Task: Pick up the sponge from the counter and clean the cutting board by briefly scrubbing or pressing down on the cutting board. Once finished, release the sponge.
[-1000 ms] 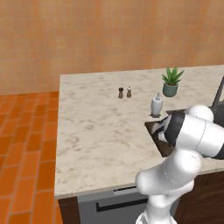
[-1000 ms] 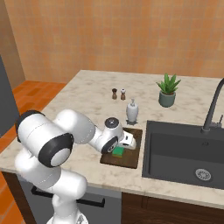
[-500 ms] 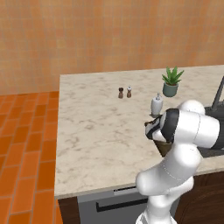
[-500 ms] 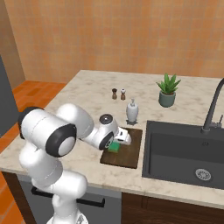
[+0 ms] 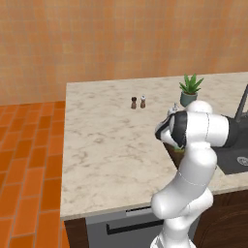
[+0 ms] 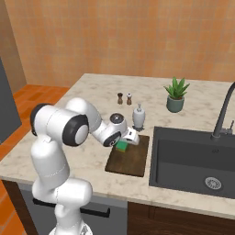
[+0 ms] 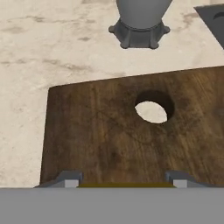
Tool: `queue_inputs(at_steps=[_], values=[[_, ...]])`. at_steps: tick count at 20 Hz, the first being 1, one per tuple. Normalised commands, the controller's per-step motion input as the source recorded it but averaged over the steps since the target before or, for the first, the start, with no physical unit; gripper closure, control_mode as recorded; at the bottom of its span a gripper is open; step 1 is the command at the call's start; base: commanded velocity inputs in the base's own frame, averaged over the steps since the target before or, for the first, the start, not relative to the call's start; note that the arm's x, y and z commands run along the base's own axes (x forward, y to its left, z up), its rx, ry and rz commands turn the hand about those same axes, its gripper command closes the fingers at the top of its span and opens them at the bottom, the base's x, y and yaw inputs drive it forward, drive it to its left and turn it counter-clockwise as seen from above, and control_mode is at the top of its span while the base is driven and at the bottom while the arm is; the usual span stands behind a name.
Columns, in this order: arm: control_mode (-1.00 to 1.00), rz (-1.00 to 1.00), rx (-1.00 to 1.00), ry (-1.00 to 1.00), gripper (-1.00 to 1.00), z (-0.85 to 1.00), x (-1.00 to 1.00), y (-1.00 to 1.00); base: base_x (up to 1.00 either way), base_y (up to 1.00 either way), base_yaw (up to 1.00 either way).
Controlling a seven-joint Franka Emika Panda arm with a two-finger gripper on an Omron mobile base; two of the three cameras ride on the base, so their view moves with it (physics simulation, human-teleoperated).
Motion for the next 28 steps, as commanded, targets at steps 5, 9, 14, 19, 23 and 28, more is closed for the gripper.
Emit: queue_inputs(at_steps=[5,9,14,19,23,28], values=[[-1.00,0.00,0.00,0.00,1.00,-0.04,-0.65,0.00,0.00,0.00,0.00],[-1.00,0.00,0.00,0.00,1.00,-0.01,-0.67,0.00,0.00,0.00,0.00],[-1.00,0.00,0.00,0.05,1.00,0.00,-0.46,0.00,0.00,0.00,0.00],[-1.00,0.00,0.00,0.07,1.00,0.00,-0.23,0.00,0.00,0.00,0.00],[-1.00,0.00,0.01,0.00,1.00,0.02,0.46,0.00,0.00,0.00,0.00],[-1.00,0.00,0.02,0.00,1.00,0.02,0.65,-0.07,0.00,0.00,0.00]])
